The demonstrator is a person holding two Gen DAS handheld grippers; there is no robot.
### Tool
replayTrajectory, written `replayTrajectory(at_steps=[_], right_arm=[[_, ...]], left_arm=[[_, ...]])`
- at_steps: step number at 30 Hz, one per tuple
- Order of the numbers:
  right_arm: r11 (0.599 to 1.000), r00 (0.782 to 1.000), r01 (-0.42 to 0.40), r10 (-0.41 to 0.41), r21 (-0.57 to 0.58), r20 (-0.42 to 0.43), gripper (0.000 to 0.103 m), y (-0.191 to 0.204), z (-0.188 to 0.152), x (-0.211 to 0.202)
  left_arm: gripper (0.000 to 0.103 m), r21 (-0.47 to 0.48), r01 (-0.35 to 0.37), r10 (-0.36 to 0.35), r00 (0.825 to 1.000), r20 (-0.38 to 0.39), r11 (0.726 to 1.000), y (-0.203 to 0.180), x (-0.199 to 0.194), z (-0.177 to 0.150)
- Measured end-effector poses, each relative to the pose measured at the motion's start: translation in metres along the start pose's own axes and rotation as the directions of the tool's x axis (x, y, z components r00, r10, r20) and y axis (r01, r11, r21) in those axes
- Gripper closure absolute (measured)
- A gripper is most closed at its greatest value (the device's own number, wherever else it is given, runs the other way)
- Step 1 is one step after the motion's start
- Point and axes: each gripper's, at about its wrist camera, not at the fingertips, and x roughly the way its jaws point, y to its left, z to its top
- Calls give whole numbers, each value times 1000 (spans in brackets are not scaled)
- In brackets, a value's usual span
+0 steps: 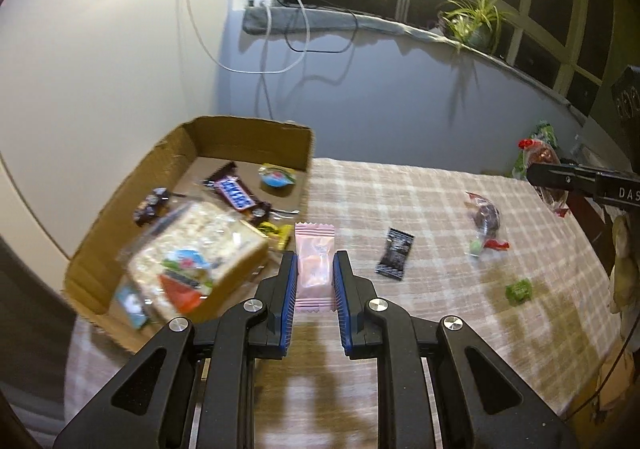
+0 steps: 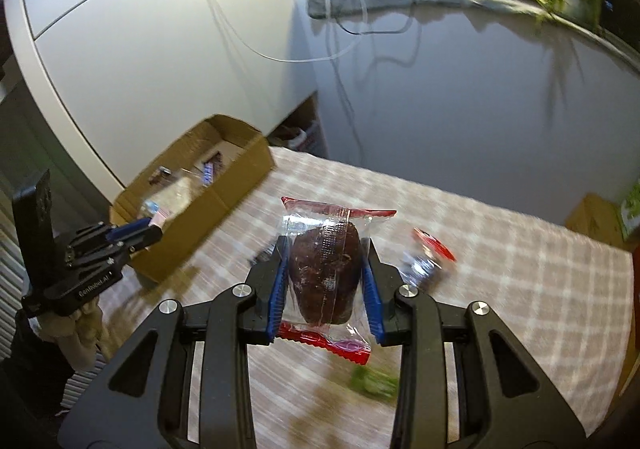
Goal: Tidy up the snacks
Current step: 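Carry both snacks to the cardboard box and release them inside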
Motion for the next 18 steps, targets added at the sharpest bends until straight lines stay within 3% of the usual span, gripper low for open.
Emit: replayTrajectory(at_steps=[18], right_arm=[[988,994,-109,110,-110,-4,68,92,59,59]], left_arm=[[86,-65,-64,66,997,28,996,58,-17,2]])
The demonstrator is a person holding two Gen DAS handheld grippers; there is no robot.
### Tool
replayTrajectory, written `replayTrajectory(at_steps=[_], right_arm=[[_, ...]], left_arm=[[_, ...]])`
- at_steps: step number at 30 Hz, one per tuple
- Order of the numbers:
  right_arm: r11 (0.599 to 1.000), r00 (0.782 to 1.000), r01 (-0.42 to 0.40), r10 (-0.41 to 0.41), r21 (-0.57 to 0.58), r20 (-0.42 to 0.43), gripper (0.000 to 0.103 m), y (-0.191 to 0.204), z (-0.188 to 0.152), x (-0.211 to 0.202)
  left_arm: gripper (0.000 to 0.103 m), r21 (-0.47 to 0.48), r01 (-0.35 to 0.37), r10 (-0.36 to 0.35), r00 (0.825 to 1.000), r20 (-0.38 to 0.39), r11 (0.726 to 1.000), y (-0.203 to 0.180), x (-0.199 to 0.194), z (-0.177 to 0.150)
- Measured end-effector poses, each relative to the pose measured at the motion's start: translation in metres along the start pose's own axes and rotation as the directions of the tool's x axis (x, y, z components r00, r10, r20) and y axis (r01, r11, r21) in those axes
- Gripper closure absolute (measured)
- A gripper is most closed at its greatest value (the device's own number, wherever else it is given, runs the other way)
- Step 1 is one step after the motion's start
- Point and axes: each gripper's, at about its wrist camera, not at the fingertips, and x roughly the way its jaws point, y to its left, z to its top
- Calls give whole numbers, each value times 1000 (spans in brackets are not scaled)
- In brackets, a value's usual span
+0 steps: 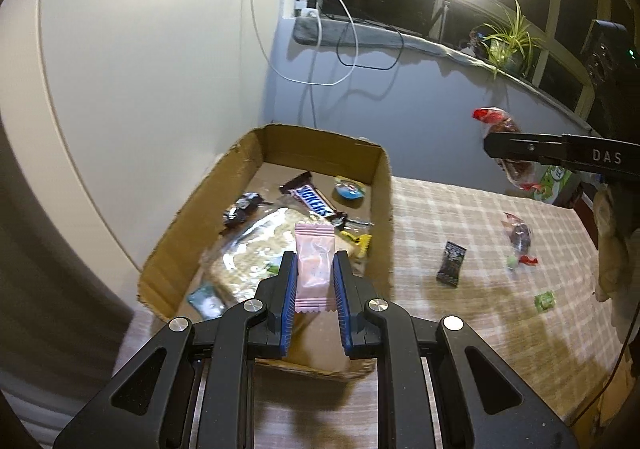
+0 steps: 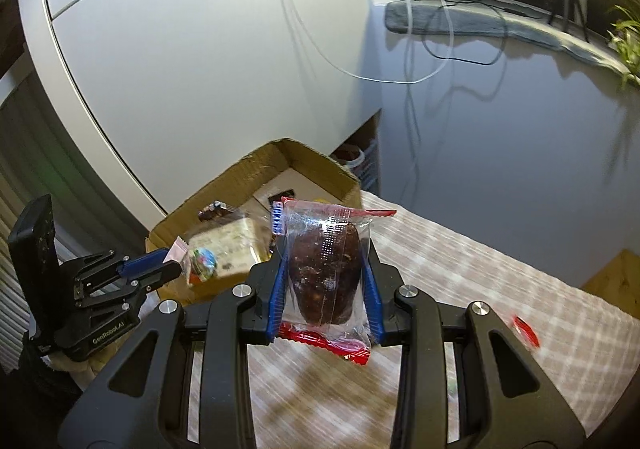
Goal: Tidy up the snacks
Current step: 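Carry both snacks to the cardboard box and release them inside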
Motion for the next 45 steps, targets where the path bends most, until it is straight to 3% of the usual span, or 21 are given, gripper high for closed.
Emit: replayTrajectory(at_steps=[21,33,35,38,40,42,45], right_arm=[[995,990,-84,77,-58,-115,68,53,15,82],[994,987,-83,72,-72,-142,68,59,14,98],[994,987,-81,70,-77,-142,65,60,15,97],[994,990,-69,57,-87,-129,49,62,16,95],[994,992,-66,55,-89,-117,35,62,17,93],[994,994,-57,47,-93,-100,24,63,19,89],[994,996,-50,43,-93,-77,14,63,21,83]], left_arm=[[86,-18,-31,31,999,-22,999,29,11,-1],[85,-21,-36,35,999,-30,999,32,14,0],[85,-20,-39,38,999,-31,999,32,15,1],[84,-20,-41,40,999,-30,999,32,15,1],[78,-19,-45,44,999,-26,999,32,14,1],[55,-21,-51,51,998,-21,998,32,13,1],[38,-18,-52,52,999,-6,999,31,11,1]])
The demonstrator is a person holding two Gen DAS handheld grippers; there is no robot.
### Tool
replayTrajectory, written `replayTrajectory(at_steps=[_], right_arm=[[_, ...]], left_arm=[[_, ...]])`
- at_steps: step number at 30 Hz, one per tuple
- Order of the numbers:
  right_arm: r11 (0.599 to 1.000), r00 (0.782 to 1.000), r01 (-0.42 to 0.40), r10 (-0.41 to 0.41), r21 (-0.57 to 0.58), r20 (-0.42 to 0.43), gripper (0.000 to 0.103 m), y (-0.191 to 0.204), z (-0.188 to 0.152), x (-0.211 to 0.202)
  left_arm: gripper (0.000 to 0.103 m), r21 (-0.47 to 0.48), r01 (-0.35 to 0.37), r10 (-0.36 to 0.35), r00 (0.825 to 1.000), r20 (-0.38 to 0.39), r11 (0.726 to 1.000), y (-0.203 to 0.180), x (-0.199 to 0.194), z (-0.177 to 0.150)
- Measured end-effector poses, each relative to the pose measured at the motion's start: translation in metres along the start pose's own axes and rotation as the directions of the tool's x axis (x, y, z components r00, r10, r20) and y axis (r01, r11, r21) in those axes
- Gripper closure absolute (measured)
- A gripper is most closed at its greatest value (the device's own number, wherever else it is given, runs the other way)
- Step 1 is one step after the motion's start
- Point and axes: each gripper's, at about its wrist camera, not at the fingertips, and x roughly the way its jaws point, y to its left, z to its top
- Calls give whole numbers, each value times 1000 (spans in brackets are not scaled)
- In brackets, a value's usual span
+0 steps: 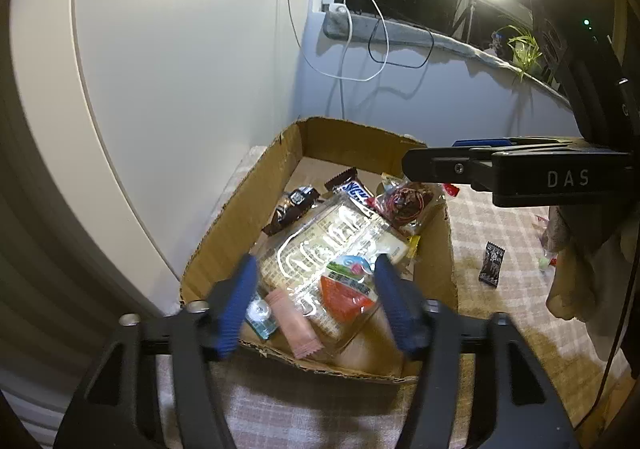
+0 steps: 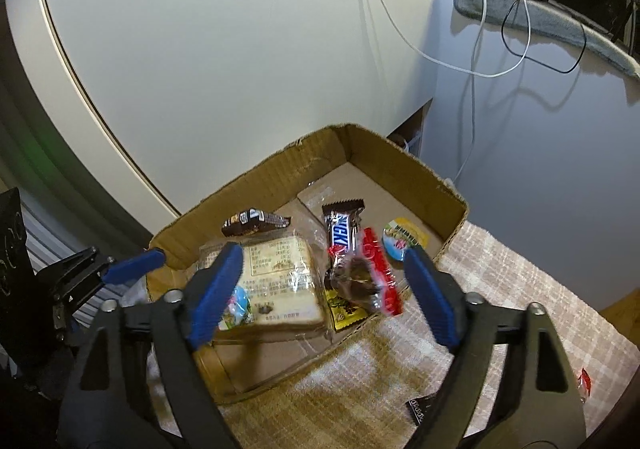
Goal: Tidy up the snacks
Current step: 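Carry both snacks to the cardboard box and release them inside, then move both open grippers back over the remaining snacks on the table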
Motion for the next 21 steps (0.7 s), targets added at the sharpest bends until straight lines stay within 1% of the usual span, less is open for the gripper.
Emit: replayTrajectory(at_steps=[1,3,4,13,21], right_arm=[[1000,1000,3,-3,1,7,11,0,1,-2],[1000,1000,11,-11,4,16,8,-1,2,-4],[1000,1000,16,-16,6,19,7,-1,2,-5],[999,999,28,-29,17,22,6,-5,2,-12],[999,999,34,-34,7,42,6,-3,0,-28]], left_arm=[[37,5,-2,2,1000,3,1000,-1,-1,0],[32,9,-11,11,1000,5,1000,-3,-2,1],[31,10,-12,12,1000,8,1000,-3,-2,1],[31,7,-8,8,1000,12,1000,-4,-5,3],[31,16,-10,9,1000,28,1000,-11,-16,3]])
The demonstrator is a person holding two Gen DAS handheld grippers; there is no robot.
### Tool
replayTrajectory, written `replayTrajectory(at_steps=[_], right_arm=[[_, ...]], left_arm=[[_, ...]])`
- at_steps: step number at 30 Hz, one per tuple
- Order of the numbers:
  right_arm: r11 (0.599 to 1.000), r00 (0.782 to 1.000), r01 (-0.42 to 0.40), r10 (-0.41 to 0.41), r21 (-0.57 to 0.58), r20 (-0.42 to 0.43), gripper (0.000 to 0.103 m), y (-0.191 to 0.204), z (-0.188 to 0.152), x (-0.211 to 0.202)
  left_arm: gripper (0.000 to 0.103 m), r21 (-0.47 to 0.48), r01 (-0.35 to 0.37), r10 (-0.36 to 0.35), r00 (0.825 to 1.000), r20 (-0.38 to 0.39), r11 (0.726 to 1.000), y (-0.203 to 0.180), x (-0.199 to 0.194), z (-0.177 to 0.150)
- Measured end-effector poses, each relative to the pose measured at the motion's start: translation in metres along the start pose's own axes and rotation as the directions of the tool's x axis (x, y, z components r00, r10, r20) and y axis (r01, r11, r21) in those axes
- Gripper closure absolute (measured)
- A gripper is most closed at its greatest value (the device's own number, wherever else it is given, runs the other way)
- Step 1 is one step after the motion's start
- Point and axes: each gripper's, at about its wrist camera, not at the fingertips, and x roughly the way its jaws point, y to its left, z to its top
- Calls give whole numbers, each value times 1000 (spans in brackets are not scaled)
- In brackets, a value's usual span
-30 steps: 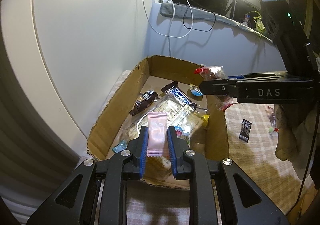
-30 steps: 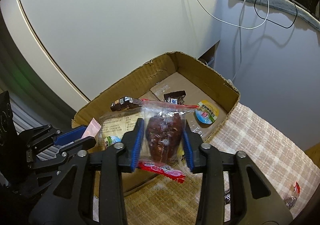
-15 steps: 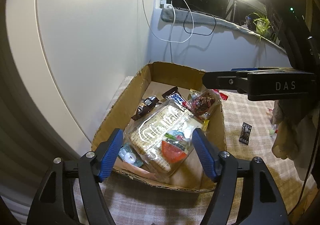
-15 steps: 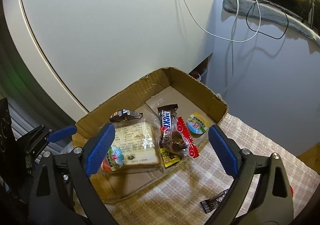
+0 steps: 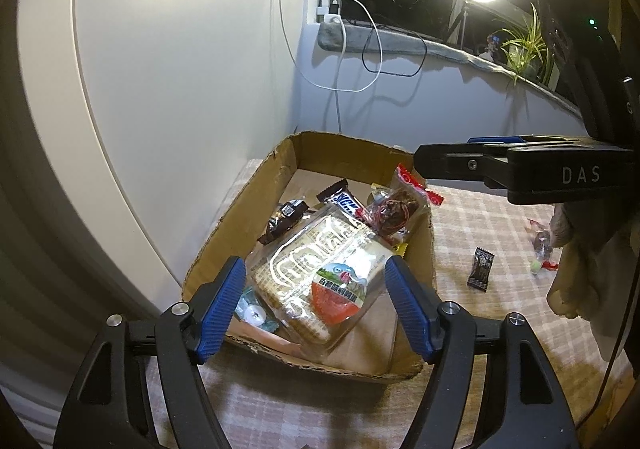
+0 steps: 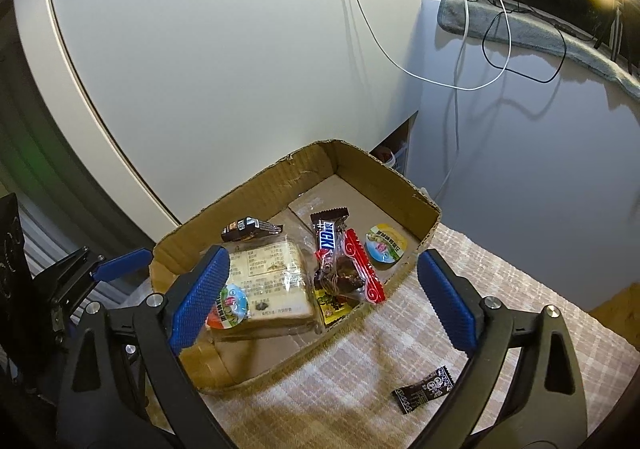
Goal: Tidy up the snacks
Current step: 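Move both open grippers back over the remaining snacks on the table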
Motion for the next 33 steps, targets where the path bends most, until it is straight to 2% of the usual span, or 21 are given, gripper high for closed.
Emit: replayTrajectory(at_steps=[19,23,33], right_arm=[[999,996,45,-44,-23,75,6,-10,-20,-53],[998,996,55,-54,-23,75,6,-21,-28,-65],[990,988,142,-143,23,51,6,-71,-60,-103]], left_arm=[[31,43,21,-22,999,31,999,-30,-21,1],[31,48,39,-40,999,30,998,-40,-20,1],[31,97,128,-128,992,2,987,-81,-10,-3]])
